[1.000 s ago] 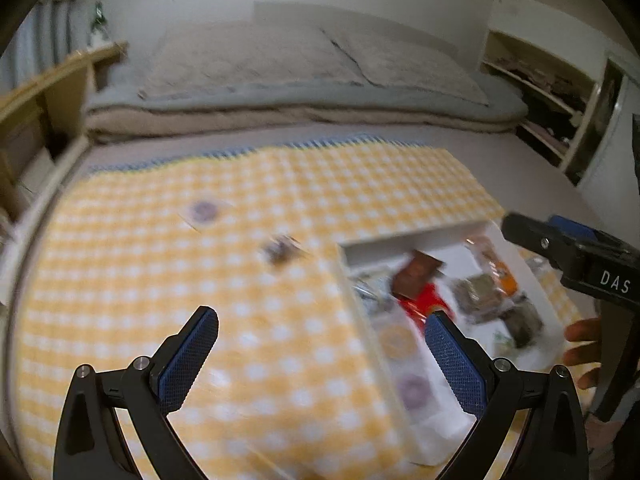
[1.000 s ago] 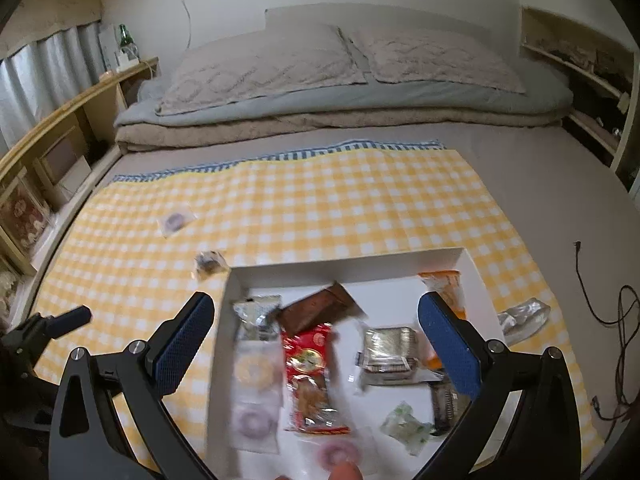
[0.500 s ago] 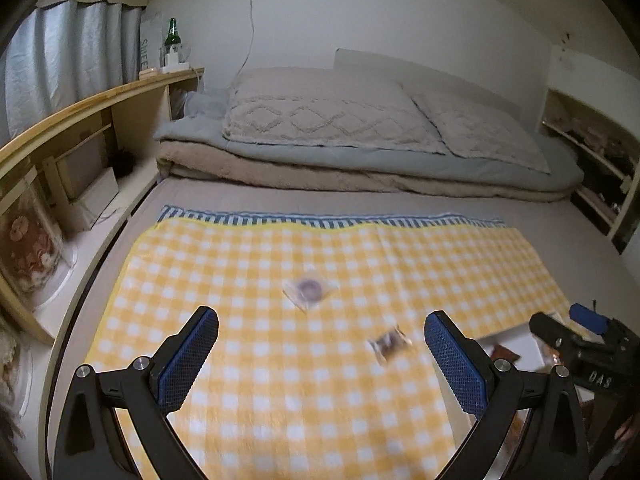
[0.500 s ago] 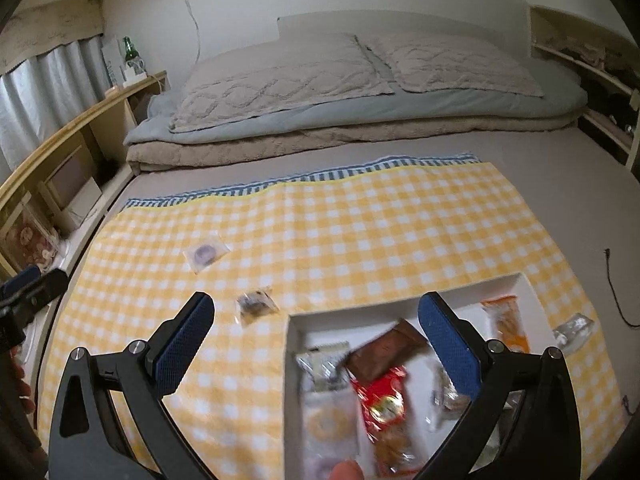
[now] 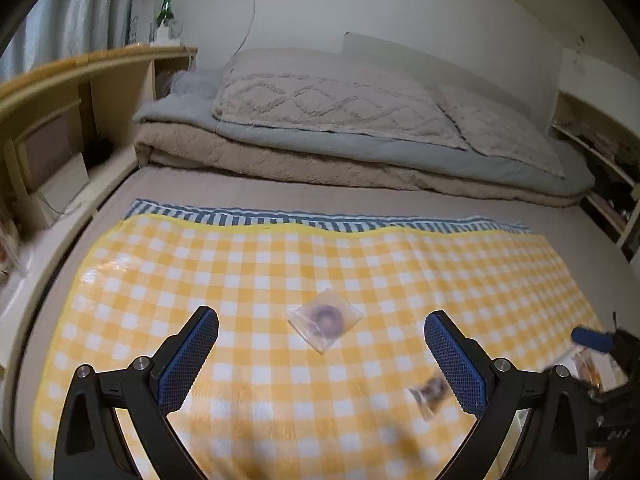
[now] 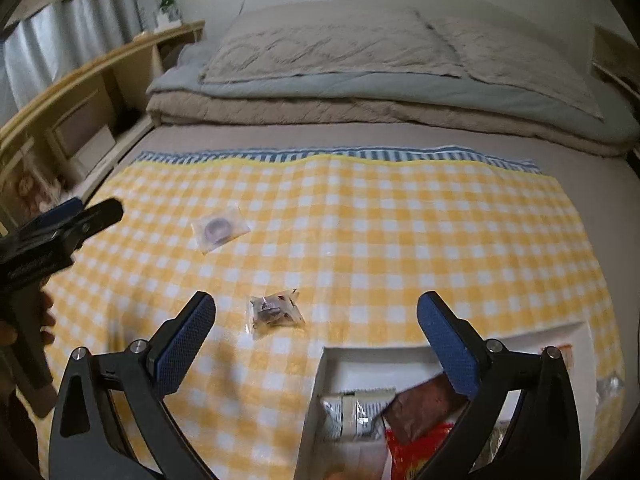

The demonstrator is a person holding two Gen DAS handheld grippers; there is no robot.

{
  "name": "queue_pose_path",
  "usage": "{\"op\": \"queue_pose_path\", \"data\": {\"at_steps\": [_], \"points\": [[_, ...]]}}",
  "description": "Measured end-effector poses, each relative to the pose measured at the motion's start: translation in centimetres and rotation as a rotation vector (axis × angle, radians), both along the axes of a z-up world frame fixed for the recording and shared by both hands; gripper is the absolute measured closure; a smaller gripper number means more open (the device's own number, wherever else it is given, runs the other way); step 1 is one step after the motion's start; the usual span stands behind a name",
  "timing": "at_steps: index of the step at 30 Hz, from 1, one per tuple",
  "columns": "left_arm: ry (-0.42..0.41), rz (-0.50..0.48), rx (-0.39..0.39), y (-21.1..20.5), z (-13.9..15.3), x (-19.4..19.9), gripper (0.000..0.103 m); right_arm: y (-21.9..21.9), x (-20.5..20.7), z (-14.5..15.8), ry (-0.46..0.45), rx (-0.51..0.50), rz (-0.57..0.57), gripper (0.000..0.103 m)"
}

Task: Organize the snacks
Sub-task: 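Move both tools back over the two remaining clear packets, then grasp the clear donut-ring packet with the left tool while the right tool grasps the candy packet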

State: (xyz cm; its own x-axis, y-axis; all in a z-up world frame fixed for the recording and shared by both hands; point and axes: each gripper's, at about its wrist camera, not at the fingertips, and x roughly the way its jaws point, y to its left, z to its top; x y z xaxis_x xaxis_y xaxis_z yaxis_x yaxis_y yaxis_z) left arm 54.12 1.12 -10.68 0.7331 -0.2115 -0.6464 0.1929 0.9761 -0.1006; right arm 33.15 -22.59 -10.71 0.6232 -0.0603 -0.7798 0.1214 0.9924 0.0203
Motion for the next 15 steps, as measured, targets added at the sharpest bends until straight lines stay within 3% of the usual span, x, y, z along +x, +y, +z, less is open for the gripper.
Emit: {"op": "queue_pose_path", "data": {"at_steps": [3, 7, 11, 15], "points": [[0.006, -0.016, 0.007, 0.1, -1.5, 2.7, 0.0, -0.2, 1.3, -1.3, 0.048, 0.034, 0.046, 0.014], [-0.04, -0.097, 0.094, -1.3, -2.6, 5.0, 0.0, -0.7, 3.0, -3.0, 0.137, 0.12, 0.117, 0.015], [-0.022, -0.181, 0.138, -3.2, -3.8, 7.6, 0.0, -0.6, 4.4, -3.8, 0.186, 0.132, 0.16, 0.015], [0.004, -0.288, 0.259, -5.3, -5.5, 9.7, 0.0, -0.3, 5.8, -5.2, 0.236, 0.147, 0.179, 0.015]]}}
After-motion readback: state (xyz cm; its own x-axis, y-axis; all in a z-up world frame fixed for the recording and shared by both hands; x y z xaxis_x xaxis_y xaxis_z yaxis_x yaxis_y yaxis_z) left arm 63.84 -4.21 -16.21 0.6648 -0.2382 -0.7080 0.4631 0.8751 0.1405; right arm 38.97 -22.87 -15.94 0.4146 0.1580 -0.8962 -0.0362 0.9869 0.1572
